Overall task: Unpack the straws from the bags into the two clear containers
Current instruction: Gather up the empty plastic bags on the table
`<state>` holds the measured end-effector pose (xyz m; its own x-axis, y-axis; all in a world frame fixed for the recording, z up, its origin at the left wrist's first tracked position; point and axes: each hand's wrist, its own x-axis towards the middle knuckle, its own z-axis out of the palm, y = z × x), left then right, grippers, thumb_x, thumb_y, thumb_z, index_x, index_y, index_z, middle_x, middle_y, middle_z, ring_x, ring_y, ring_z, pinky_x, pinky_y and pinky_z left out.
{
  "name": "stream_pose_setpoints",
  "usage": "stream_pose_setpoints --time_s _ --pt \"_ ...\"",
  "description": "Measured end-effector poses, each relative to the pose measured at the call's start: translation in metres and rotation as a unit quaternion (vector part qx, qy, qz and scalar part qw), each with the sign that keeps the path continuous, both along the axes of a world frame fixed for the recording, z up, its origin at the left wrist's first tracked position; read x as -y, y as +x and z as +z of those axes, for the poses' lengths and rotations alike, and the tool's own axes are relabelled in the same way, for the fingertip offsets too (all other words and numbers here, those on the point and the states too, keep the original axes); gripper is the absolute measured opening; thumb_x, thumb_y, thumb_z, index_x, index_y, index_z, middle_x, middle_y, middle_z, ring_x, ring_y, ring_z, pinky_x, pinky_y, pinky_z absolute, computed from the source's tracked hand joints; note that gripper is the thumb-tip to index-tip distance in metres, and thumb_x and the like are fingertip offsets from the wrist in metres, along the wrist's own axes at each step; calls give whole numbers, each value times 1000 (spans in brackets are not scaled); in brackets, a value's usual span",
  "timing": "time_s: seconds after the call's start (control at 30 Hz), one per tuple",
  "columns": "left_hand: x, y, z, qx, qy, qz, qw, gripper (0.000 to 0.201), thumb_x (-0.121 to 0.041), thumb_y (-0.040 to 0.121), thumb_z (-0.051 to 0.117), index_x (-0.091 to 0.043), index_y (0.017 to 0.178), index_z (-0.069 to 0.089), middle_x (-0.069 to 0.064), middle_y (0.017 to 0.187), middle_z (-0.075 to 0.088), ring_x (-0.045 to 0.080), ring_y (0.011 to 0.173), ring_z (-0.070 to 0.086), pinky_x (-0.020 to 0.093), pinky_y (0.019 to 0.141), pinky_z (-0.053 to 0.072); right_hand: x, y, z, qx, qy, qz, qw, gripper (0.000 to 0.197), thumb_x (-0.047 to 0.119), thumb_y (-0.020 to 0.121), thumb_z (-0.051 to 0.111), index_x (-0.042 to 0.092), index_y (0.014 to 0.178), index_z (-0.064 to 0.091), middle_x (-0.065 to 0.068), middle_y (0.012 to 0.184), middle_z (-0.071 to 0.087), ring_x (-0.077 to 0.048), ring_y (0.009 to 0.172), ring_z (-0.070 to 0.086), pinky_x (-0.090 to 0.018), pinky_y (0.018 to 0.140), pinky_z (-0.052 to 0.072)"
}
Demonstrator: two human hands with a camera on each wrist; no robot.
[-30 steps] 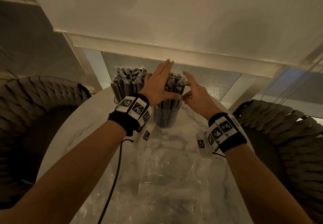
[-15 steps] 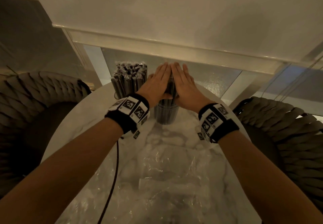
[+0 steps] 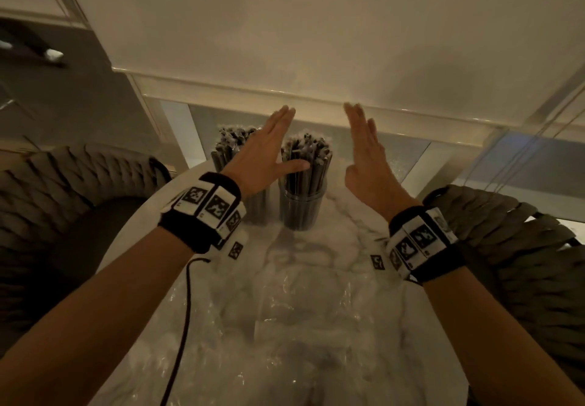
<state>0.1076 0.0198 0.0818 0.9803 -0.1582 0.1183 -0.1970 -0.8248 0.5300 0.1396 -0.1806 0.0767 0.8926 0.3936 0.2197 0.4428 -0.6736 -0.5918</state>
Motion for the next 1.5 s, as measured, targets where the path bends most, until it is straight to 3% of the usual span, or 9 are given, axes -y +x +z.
stream_pose_setpoints --time_s 0.17,0.4,0.53,0.67,0.8,1.0,1.23,1.37,1.5 --pt "-6 -57 -5 50 -56 50 996 63 -36 91 57 -20 145 28 5 149 33 19 133 37 29 110 29 22 -60 -22 -5 83 -39 996 58 -17 78 45 10 129 53 -12 139 49 -18 124 48 -1 94 32" --pt "4 -125 -59 -28 -79 44 995 46 -21 89 61 -13 132 48 6 125 53 18 100 62 16 78 39 17 -143 -151 -329 -321 15 888 107 52 78 66 33 150 -11 -10 158 14 -40 142 17 -64 109 14" --pt "5 -153 -74 -76 -117 58 989 39 -19 88 62 -15 126 54 5 127 55 17 97 63 22 82 48 33 -156 -165 -246 -371 -60 894 53 31 92 50 16 140 32 -6 141 44 -29 130 37 -54 110 23" --pt "9 -167 -76 -165 -126 96 974 66 -35 85 65 -18 141 36 4 141 46 21 124 50 26 99 41 53 -145 -106 -178 -241 -96 949 4 28 85 57 25 88 57 1 97 55 -26 110 51 -39 95 35" --pt "18 -167 -62 -250 -186 86 946 100 -52 77 66 -25 150 3 -8 147 29 9 137 27 26 110 28 65 -152 -17 -68 -27 -67 995 11 16 81 70 13 87 61 11 77 51 -8 74 54 -10 65 37" --pt "15 -165 -23 -192 -469 113 855 40 -27 87 62 -11 124 55 9 121 65 17 100 65 22 78 55 42 -171 44 -93 270 -34 958 4 1 92 52 5 92 50 -8 70 70 -12 56 67 -15 49 48" --pt "-73 -187 23 -54 -566 181 802 12 -26 87 61 -16 81 66 2 76 62 15 67 55 30 62 48 -37 -173 20 -119 280 -58 951 18 24 90 63 8 89 54 -1 48 51 -4 31 42 -18 33 33" --pt "-129 -211 -21 -64 -478 325 813 23 -33 82 68 -11 75 64 15 77 54 25 72 48 39 70 43 -103 -181 -32 -222 230 -47 946 31 37 85 68 15 100 52 6 64 58 -3 52 55 -19 45 42" --pt "-164 -236 -104 -131 -302 418 847 39 -37 83 67 -3 66 58 14 67 53 23 68 52 37 70 44 -142 -192 -104 -387 -24 -21 921 107 72 62 68 23 144 22 -13 143 40 -30 130 43 -39 102 41"
